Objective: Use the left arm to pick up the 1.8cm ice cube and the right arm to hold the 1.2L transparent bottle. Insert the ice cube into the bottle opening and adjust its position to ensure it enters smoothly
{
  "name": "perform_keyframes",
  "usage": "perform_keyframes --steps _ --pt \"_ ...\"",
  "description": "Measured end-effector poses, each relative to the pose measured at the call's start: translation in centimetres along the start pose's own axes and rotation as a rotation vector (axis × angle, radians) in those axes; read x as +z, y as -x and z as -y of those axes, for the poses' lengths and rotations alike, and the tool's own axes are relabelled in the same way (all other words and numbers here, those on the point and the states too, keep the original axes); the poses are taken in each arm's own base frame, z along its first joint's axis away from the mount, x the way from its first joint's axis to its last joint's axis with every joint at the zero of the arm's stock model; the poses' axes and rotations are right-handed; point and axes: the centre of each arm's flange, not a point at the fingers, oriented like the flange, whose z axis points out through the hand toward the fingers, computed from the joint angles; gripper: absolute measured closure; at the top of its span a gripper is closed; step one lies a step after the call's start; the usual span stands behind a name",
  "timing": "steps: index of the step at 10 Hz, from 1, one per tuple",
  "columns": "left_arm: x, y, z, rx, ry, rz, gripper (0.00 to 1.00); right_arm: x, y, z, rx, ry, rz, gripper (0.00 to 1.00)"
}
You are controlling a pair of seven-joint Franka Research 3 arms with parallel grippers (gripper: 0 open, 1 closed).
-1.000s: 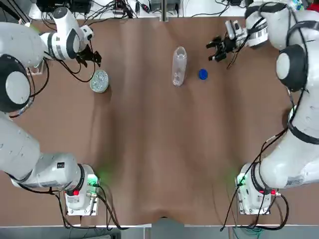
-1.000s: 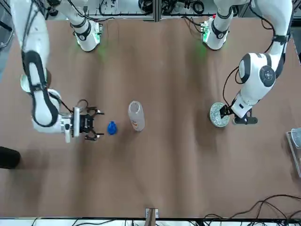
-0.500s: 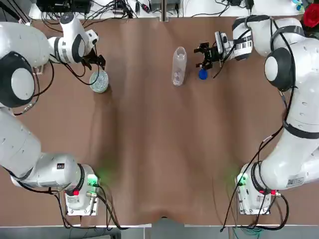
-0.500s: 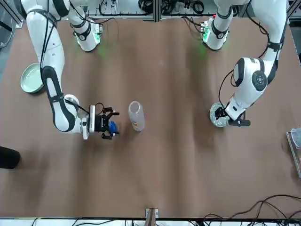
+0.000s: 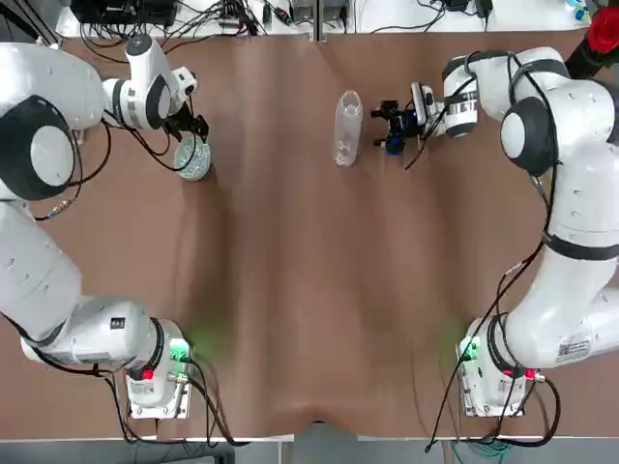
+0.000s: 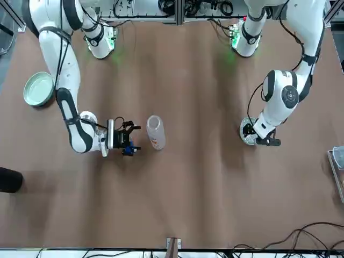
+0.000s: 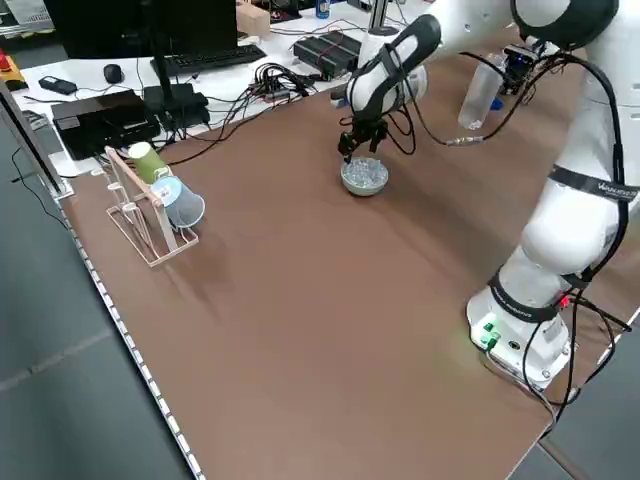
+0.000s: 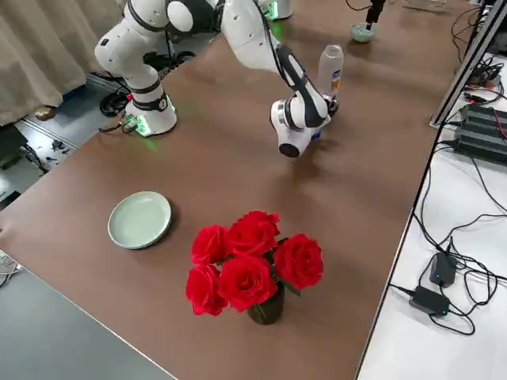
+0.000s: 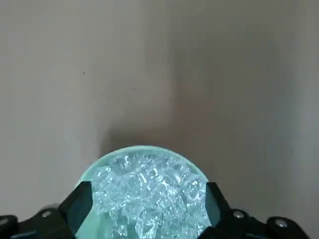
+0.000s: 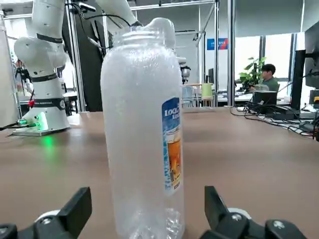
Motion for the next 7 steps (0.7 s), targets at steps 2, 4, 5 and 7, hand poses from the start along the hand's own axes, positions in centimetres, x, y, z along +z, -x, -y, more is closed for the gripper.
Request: perform_keyframes --steps 2,4,5,7 --pt "0.7 0.1 -0.1 0.004 0.0 0.009 0.0 1.0 0.4 0.4 0.001 -0.013 -0.014 0.0" --pt "1.4 0.3 -0.1 0.005 0.001 0.02 0.0 1.9 0.8 0.8 -0.006 -0.026 -0.021 0.0" --pt "1.6 0.3 -0.1 0.005 0.001 0.024 0.0 2.0 0.9 0.9 -0.005 -0.028 -0.023 0.0" --pt "1.8 0.4 -0.1 0.005 0.002 0.028 0.0 2.5 1.4 1.2 0.003 -0.026 -0.031 0.0"
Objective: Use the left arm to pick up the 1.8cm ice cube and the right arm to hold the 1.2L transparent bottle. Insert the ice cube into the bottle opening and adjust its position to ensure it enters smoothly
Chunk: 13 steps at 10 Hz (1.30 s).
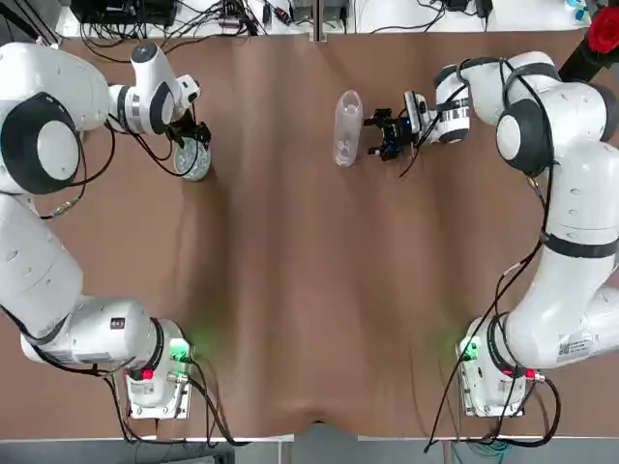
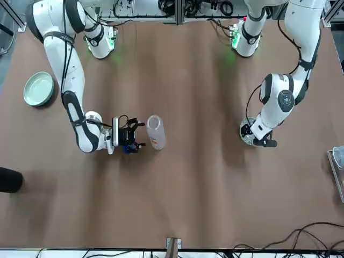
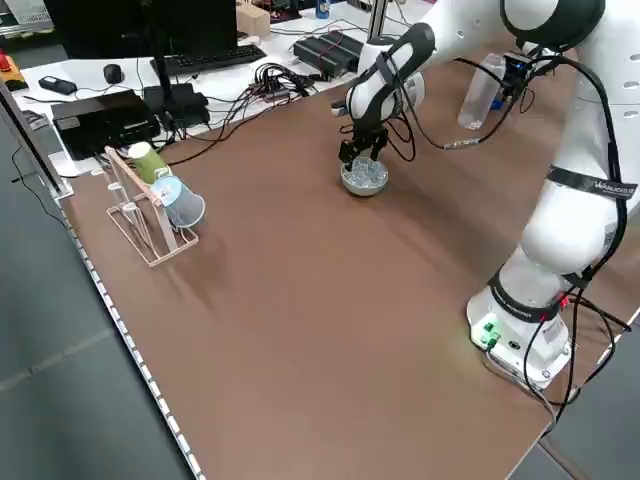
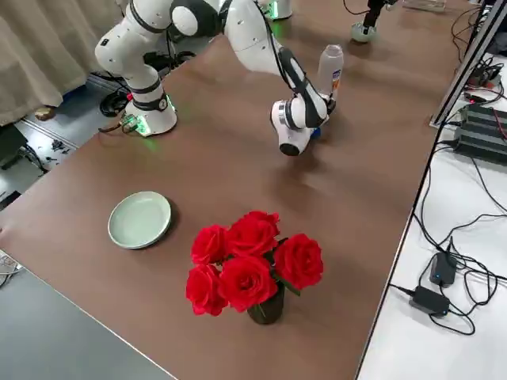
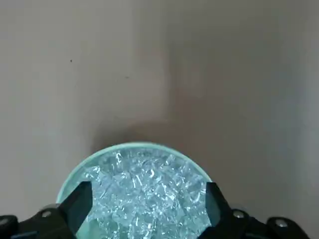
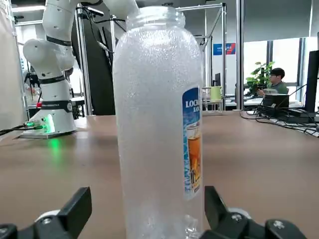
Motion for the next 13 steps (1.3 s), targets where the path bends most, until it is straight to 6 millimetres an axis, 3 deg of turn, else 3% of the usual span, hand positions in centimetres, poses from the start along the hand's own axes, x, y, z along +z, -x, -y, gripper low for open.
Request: perform_keyframes --steps 6,8,11,13 --pt "0.6 0.0 -0.2 0.032 -0.016 0.0 0.01 3.2 0.2 0.5 0.016 0.012 -0.043 0.0" --pt "1.7 0.1 -0.1 0.025 -0.015 0.003 0.01 3.6 0.5 0.6 0.02 0.019 -0.047 0.0" --pt "2.0 0.2 0.0 0.024 -0.015 0.005 0.02 4.3 1.1 0.7 -0.002 0.056 -0.069 0.0" --pt "2.0 0.2 0.0 0.023 -0.015 0.004 0.12 4.6 1.0 0.6 -0.005 0.055 -0.071 0.0"
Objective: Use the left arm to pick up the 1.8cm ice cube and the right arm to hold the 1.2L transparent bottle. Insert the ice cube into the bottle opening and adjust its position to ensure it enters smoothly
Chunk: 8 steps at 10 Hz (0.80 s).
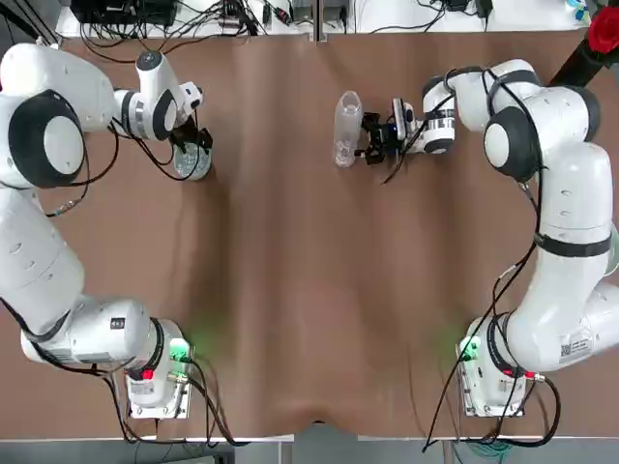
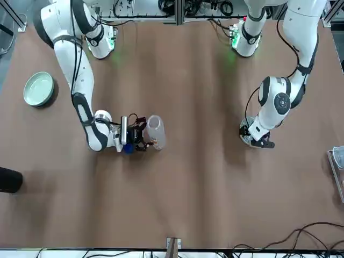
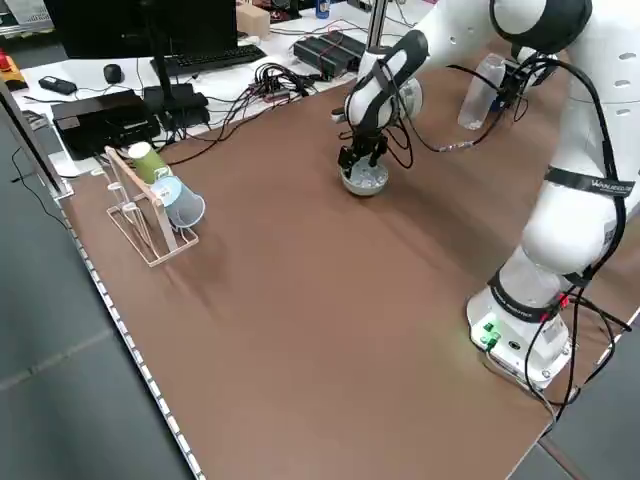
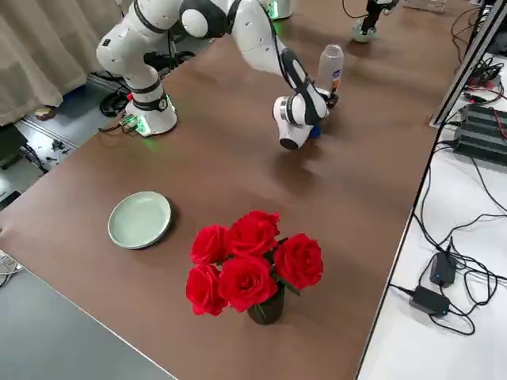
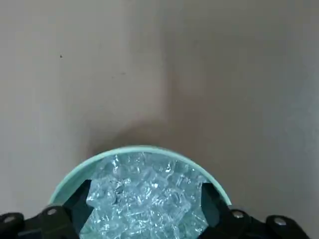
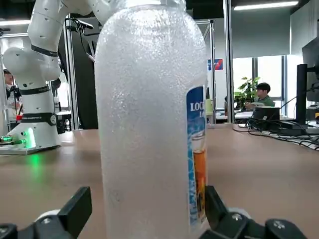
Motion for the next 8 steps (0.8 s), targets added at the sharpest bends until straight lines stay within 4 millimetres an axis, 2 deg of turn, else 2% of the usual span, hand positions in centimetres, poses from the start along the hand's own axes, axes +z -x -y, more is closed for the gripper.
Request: perform_keyframes --steps 1,3,6,8 --pt "0.0 0.0 0.0 -0.001 0.0 -0.001 0.3 0.0 0.0 0.0 -0.001 0.0 0.0 0.0" --pt "0.0 0.0 0.0 -0.002 0.0 -0.002 0.43 0.0 0.2 0.0 0.002 0.001 0.002 0.0" --pt "-0.1 -0.1 0.0 -0.003 0.0 -0.005 0.59 1.2 0.3 0.2 0.009 0.022 -0.016 0.0" --pt "-0.1 -0.1 0.0 -0.003 0.0 -0.005 0.6 1.9 0.4 0.3 0.009 0.019 -0.018 0.0"
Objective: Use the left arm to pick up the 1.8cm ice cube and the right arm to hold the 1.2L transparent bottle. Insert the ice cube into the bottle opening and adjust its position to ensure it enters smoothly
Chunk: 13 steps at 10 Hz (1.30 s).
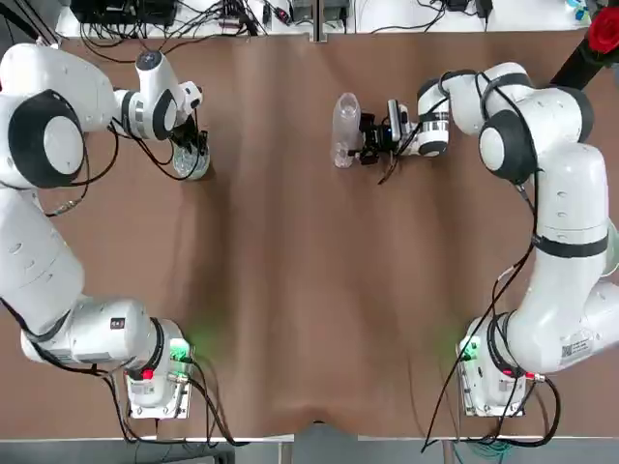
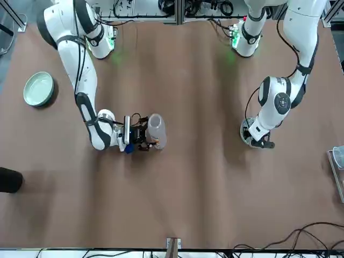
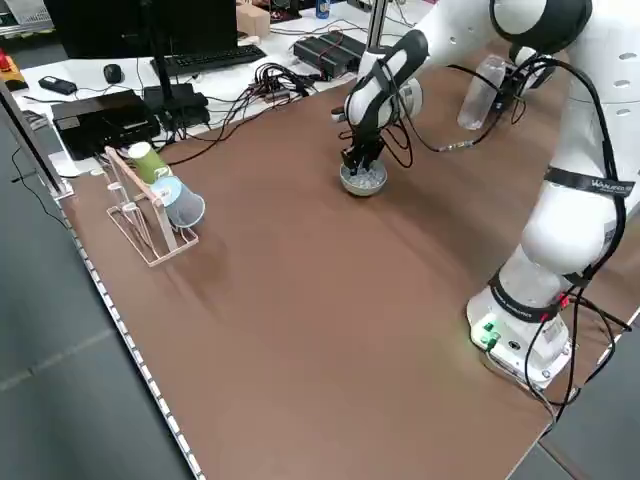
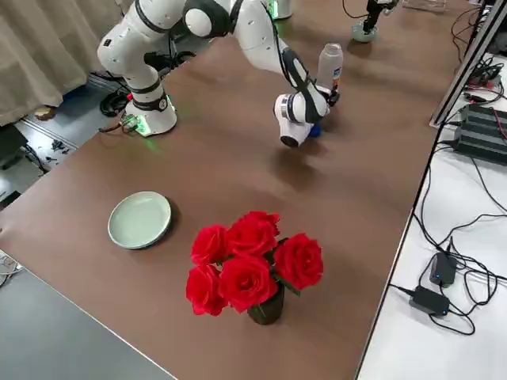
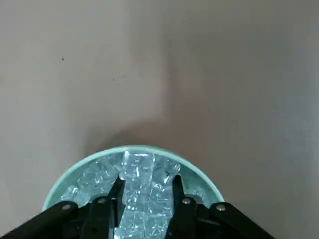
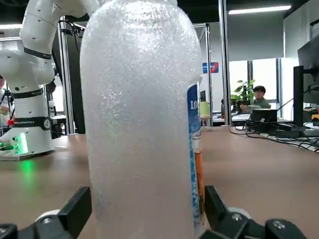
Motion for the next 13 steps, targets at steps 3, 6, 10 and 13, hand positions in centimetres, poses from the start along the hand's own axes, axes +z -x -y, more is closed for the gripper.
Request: perform_keyframes --steps 3,6,10,13 --pt "-0.3 -0.2 0.1 -0.001 0.0 -0.008 0.6 0.0 0.0 -0.1 -0.003 0.001 0.0 0.0" --pt "-1.3 -0.5 0.2 -0.003 -0.003 -0.026 0.6 0.0 -0.2 -0.4 -0.007 0.012 -0.006 0.0" --pt "-3.3 -0.6 0.4 -0.005 -0.011 -0.029 0.6 0.7 -0.1 -0.3 -0.004 0.021 -0.016 0.0" --pt "-4.6 -0.5 0.5 -0.005 -0.017 -0.021 0.6 0.9 0.1 -0.2 -0.001 0.018 -0.015 0.0"
